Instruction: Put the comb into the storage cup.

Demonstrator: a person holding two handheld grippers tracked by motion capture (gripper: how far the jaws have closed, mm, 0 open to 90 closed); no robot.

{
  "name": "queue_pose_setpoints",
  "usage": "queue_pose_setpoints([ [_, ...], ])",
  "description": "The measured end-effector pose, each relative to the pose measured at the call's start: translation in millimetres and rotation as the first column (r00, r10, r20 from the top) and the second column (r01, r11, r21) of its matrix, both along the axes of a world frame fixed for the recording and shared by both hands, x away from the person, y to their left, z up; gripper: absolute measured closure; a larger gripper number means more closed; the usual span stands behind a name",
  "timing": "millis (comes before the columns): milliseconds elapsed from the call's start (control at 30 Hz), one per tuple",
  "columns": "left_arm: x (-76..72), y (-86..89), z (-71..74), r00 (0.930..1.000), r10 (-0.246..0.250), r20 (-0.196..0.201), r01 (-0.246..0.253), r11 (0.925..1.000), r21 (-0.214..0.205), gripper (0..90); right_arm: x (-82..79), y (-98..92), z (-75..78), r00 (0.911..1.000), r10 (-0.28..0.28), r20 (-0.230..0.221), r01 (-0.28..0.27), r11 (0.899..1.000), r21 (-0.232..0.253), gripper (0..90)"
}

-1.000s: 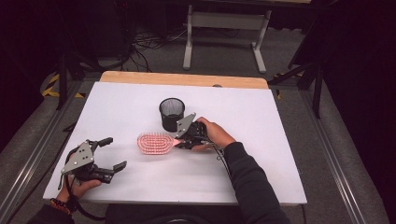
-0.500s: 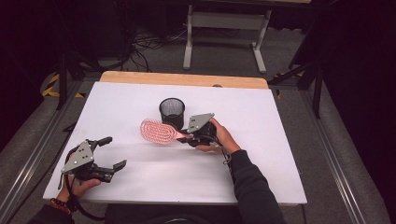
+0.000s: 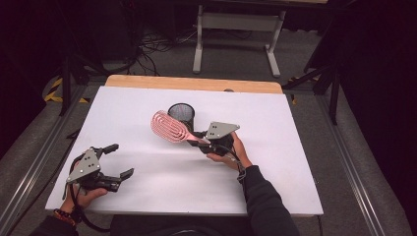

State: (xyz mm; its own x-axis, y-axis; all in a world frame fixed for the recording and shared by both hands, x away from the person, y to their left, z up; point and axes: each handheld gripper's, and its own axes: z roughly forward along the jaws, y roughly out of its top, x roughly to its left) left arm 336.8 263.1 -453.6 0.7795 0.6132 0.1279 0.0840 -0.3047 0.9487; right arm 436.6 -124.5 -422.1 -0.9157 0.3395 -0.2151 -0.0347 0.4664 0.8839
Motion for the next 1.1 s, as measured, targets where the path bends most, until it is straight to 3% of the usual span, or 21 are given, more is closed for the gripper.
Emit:
queue_pose_setpoints([
  [367, -0.5, 0.3, -0.2, 1.0, -0.01, 0.002, 0.01, 0.9999, 0.003, 6.0, -8.0, 6.1, 1.8, 0.9999, 0.004, 0.009, -0.004, 0.999, 0.039, 69.5],
  [733, -0.1, 1.7, -0.3, 1.0, -0.01, 0.002, 0.01, 1.0, 0.001, 6.0, -16.0, 8.2, 13.7, 0.9993, -0.014, 0.034, 0.01, 0.992, 0.126, 69.5],
  [833, 0.1, 1.6, -0.4, 1.0, -0.009, -0.001, 0.009, 1.0, 0.001, 6.0, -17.2, 7.6, 16.6, 0.9991, -0.021, 0.036, 0.015, 0.987, 0.157, 69.5],
  [933, -0.4, 1.1, -0.1, 1.0, -0.008, 0.0, 0.008, 1.0, -0.003, 6.0, -18.3, 5.5, 22.1, 0.9994, -0.031, 0.015, 0.027, 0.974, 0.225, 69.5],
  [967, -0.4, 1.1, -0.1, 1.0, -0.008, 0.0, 0.008, 1.0, -0.003, 6.0, -18.3, 5.5, 22.1, 0.9994, -0.031, 0.015, 0.027, 0.974, 0.225, 69.5],
  [1100, -0.5, 1.0, -0.2, 1.0, -0.007, 0.0, 0.007, 0.9999, -0.007, 6.0, -21.6, 3.8, 31.4, 0.9976, -0.059, 0.038, 0.046, 0.957, 0.286, 69.5],
])
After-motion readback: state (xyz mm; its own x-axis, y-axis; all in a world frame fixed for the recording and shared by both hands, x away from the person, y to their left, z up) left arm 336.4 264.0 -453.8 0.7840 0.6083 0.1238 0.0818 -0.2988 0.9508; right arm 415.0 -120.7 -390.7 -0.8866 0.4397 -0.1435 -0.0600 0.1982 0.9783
